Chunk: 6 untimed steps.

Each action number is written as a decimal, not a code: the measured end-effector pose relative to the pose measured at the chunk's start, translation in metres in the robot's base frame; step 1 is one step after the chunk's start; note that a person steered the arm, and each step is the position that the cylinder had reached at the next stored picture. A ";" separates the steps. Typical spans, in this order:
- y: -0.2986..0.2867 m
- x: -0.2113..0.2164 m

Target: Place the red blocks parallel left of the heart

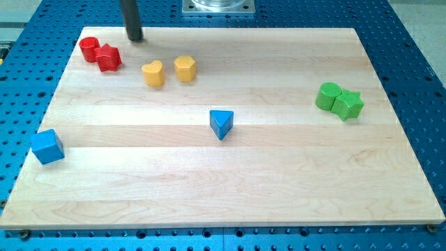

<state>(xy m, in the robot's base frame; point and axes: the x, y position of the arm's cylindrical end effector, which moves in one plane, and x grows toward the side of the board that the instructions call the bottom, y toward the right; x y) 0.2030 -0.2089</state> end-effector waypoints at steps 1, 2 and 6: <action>-0.071 -0.005; -0.072 0.038; 0.003 0.110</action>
